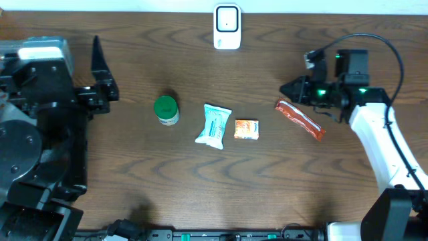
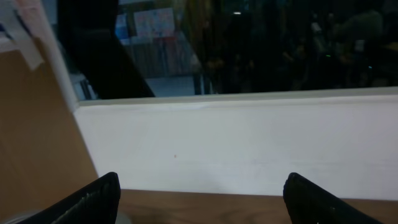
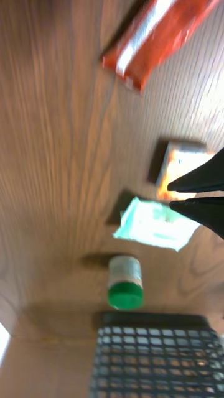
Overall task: Scan the item barcode
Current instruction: 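Lower the right gripper onto the red bar and grasp it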
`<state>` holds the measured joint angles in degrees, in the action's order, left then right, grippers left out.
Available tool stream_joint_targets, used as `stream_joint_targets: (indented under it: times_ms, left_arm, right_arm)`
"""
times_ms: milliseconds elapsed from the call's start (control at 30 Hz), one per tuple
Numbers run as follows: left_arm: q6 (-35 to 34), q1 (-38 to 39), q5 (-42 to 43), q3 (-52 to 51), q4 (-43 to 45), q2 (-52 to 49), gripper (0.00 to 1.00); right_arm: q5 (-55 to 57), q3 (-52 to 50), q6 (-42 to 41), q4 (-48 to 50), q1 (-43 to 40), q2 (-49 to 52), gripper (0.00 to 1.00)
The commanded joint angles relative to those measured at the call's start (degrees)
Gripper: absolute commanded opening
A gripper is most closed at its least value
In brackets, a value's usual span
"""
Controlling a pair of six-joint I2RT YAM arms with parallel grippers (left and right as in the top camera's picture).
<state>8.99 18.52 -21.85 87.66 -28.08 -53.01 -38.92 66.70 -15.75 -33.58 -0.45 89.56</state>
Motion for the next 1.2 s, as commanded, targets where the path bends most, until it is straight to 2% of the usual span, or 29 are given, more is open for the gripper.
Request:
stream_joint_targets:
  times_ms: [0,100,533,867,1033,1167]
  left_arm:
    - [-0.3,-1.1,-0.5,-0.8,0.3,-0.1,0.84]
    - [-0.3,-1.1,2.0,-1.5,0.5,-0.1,0.84]
    - [-0.5,-1.1,3.4,-1.9,0.9,-0.1,0.84]
    - [-0.5,-1.1,3.3,-1.9,0.9,-0.1,0.84]
    - [-0.5,-1.1,3.3,-1.9,0.9,-0.1,0.84]
    - [-0.5,-1.1,3.3,-1.9,0.9,-0.1,0.84]
  right_arm:
    - [1.4,-2.0,3.3,-0.3,-2.6,-0.4,0.01]
    - [7.3,-4.9,3.5,2.5,-2.9,-0.1,0.01]
    - [7.5,-12.2,1.1,20.2,-2.9,11.8,0.01]
    - [8.2,-12.2,-0.1,21.8,-1.3,23.1,0.01]
    - [2.5,-11.8,0.2,23.6,1.1,22.0,0.01]
    - [-3.9,-9.9,0.1,22.2,3.8,16.3,0.01]
